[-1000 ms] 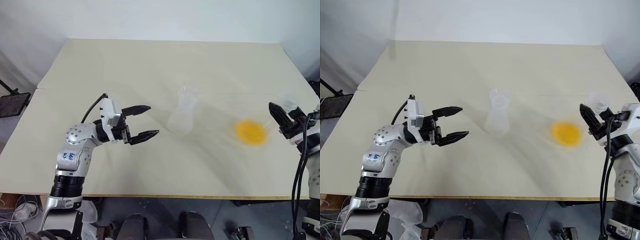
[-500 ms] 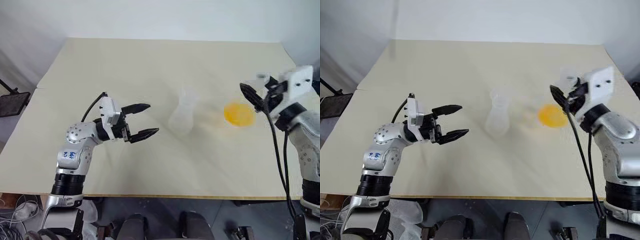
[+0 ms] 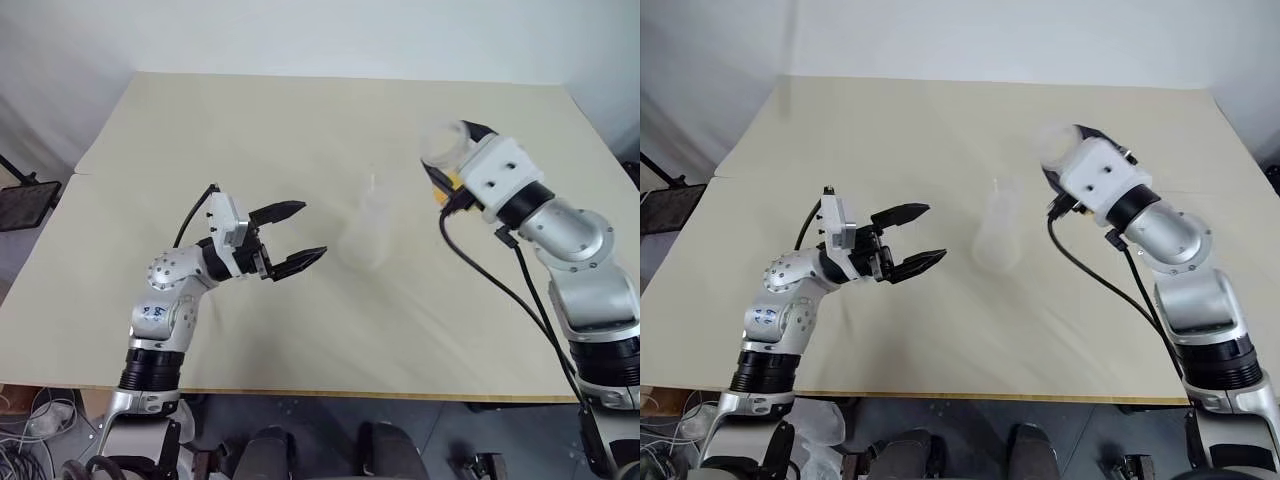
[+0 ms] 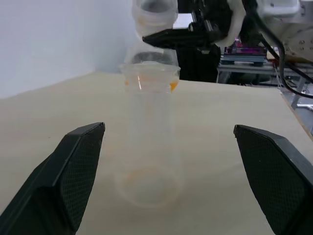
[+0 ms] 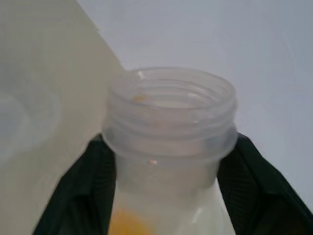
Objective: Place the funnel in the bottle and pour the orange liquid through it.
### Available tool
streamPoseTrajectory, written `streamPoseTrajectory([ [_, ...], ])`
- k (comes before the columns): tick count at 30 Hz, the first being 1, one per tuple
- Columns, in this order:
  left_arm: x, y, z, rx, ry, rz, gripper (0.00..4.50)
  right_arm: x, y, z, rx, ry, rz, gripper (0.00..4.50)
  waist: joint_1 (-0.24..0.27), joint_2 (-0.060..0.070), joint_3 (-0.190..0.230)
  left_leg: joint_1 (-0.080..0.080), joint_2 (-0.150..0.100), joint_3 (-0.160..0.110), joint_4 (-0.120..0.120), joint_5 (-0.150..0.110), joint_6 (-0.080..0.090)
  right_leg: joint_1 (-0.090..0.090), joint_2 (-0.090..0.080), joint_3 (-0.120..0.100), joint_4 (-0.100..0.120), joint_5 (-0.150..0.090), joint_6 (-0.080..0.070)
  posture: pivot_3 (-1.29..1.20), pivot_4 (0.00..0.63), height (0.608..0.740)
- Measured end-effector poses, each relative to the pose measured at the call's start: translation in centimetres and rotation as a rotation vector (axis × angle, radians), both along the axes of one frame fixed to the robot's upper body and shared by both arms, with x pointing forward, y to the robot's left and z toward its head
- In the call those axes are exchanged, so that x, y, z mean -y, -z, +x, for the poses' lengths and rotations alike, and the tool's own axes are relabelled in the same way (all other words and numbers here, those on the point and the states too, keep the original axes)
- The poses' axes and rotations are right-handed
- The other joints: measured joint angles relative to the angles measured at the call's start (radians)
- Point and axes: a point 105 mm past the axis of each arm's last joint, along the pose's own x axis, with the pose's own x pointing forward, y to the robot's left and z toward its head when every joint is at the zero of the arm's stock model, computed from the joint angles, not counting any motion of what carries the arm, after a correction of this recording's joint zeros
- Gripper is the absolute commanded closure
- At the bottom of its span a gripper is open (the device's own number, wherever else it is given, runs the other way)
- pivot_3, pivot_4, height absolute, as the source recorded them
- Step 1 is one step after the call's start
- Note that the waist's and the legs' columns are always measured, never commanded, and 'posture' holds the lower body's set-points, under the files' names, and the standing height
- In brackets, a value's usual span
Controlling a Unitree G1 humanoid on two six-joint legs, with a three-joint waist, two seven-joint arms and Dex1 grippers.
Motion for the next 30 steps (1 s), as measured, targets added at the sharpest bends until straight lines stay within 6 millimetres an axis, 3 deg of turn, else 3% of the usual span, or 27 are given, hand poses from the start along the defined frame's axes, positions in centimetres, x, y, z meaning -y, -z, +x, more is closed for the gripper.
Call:
streamPoseTrajectory([
  [4, 0.2, 0.1, 0.1, -0.004, -0.006, -0.004, 0.00, 0.2, 0.1, 0.5, 0.057, 0.036, -0.097, 2.06, -0.001, 0.000, 0.000, 0.000, 0.000, 0.000, 0.000, 0.000, 0.000, 0.000, 0.000, 0.000, 0.000, 0.000, 0.000, 0.00, 0.150, 0.740],
  [10, 0.4, 0.1, 0.1, -0.009, -0.004, -0.010, 0.00, -0.8, 0.0, 0.4, 0.151, 0.026, -0.239, 2.06, -0.001, 0.000, 0.000, 0.000, 0.000, -0.001, 0.000, 0.000, 0.000, 0.000, 0.000, 0.000, 0.000, 0.000, 0.000, 0.00, 0.150, 0.740],
  [16, 0.8, 0.2, 0.0, -0.012, 0.004, -0.020, 0.00, -2.3, 1.2, 0.1, 0.204, -0.017, -0.379, 2.06, -0.002, 0.000, 0.000, 0.000, 0.000, -0.001, 0.000, 0.000, 0.000, 0.000, 0.000, 0.000, 0.000, 0.000, 0.000, 0.00, 0.150, 0.740],
  [30, 0.8, 0.2, 0.0, -0.013, 0.003, -0.025, 0.00, -2.6, 0.9, 0.2, 0.330, 0.007, -0.518, 2.06, -0.003, 0.000, 0.000, 0.000, 0.001, -0.002, 0.000, 0.000, 0.000, 0.000, 0.000, 0.000, 0.000, 0.000, 0.000, 0.00, 0.150, 0.740],
])
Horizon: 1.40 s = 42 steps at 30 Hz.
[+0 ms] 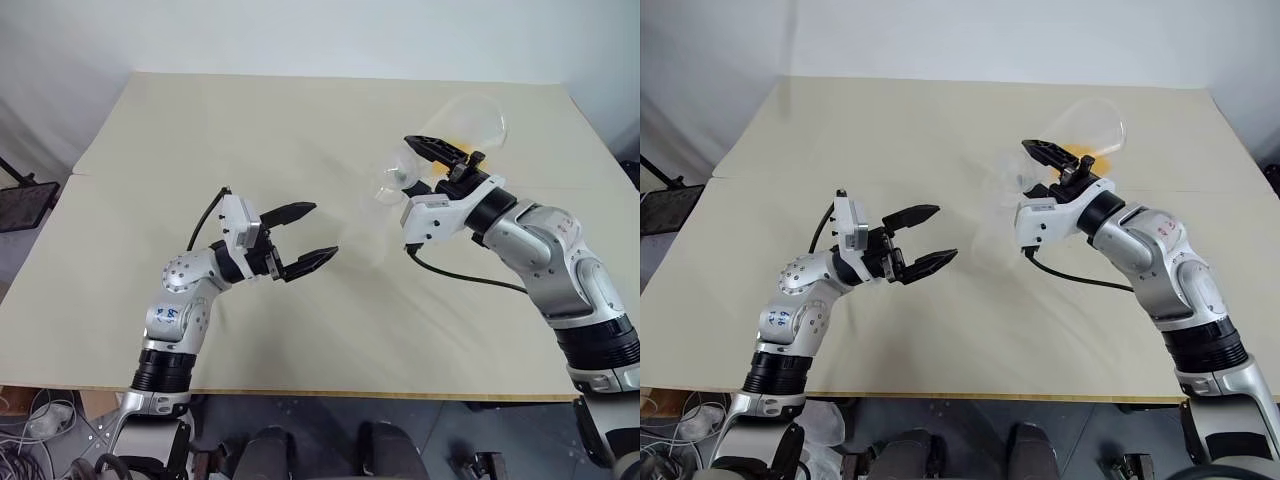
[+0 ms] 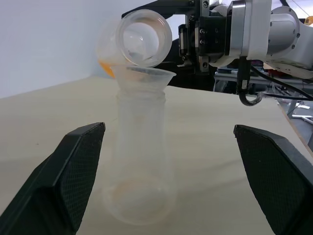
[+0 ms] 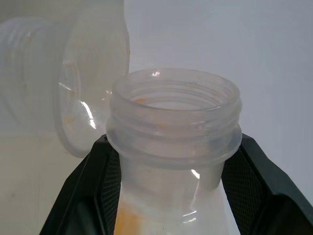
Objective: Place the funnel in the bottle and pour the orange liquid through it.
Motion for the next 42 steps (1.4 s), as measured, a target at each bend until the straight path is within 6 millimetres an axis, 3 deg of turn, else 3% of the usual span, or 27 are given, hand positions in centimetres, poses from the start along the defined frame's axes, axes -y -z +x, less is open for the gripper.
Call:
streamPoseTrajectory([
  [25, 0.7, 0.0, 0.0, -0.009, 0.006, -0.026, 0.00, 0.6, -0.7, 0.0, 0.149, 0.010, -0.163, 2.06, -0.014, 0.000, 0.000, 0.000, 0.000, 0.000, 0.000, 0.000, 0.000, 0.000, 0.000, 0.000, 0.000, 0.000, 0.000, 0.00, 0.150, 0.740],
  [42, 0.9, 0.6, -0.2, -0.029, -0.004, -0.033, 0.00, 0.6, -1.0, 0.2, 0.180, 0.001, -0.181, 2.06, -0.021, 0.000, 0.000, 0.000, 0.000, -0.006, 0.000, 0.000, 0.000, 0.000, 0.000, 0.000, 0.000, 0.000, 0.000, 0.00, 0.150, 0.740],
])
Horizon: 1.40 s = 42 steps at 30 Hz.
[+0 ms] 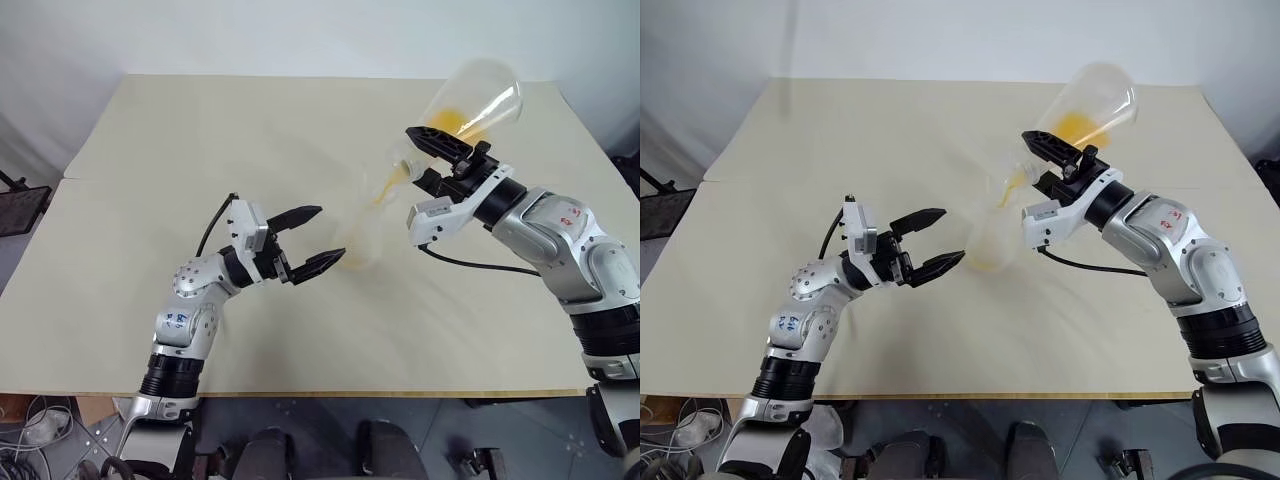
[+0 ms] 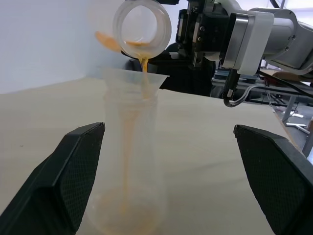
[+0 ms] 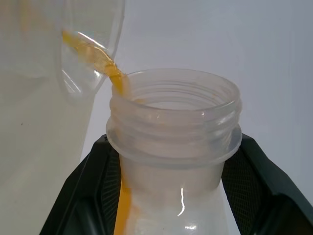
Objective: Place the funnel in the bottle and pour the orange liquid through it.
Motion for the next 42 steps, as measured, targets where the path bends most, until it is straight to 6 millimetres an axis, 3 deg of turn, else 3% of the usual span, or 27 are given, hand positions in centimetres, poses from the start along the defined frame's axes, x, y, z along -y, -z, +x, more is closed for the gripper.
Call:
streamPoseTrajectory([
  [8, 0.02, 0.01, -0.02, -0.001, -0.010, -0.004, 0.00, 0.07, -0.72, 0.28, 0.028, 0.008, -0.005, 2.06, 0.000, 0.000, 0.000, 0.000, 0.000, 0.000, 0.000, 0.000, 0.000, 0.000, 0.000, 0.000, 0.000, 0.000, 0.000, 0.00, 0.150, 0.740],
  [42, -0.12, -0.47, 0.07, 0.027, -0.032, -0.032, 0.00, -0.68, -0.33, 0.56, 0.051, -0.021, -0.027, 2.06, -0.001, 0.000, 0.000, 0.000, 0.000, 0.000, 0.000, 0.000, 0.000, 0.000, 0.000, 0.000, 0.000, 0.000, 0.000, 0.00, 0.150, 0.740],
])
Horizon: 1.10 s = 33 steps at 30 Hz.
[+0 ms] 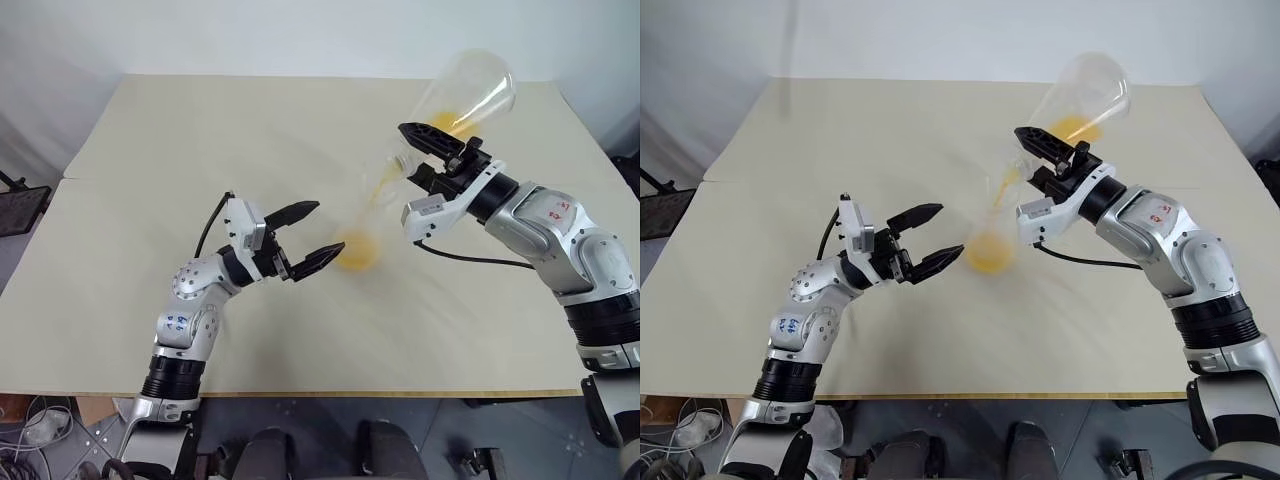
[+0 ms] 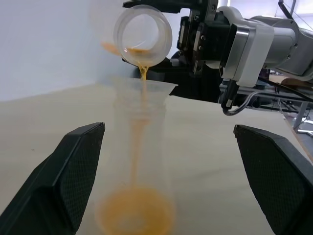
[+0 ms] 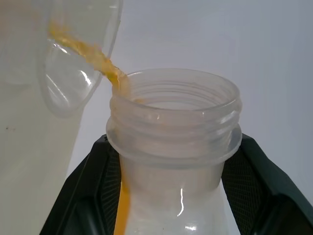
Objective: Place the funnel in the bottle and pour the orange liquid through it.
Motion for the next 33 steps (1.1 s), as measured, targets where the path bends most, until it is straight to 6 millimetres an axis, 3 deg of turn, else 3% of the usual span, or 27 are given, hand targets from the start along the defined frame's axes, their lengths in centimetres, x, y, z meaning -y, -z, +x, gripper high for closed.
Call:
streamPoseTrajectory([
  [33, -0.50, 0.07, 0.09, 0.007, -0.013, 0.033, 0.00, -0.55, 0.02, -0.31, 0.032, -0.038, -0.032, 2.06, 0.000, 0.000, 0.000, 0.000, 0.000, 0.000, 0.000, 0.000, 0.000, 0.000, 0.000, 0.000, 0.000, 0.000, 0.000, 0.00, 0.150, 0.740],
])
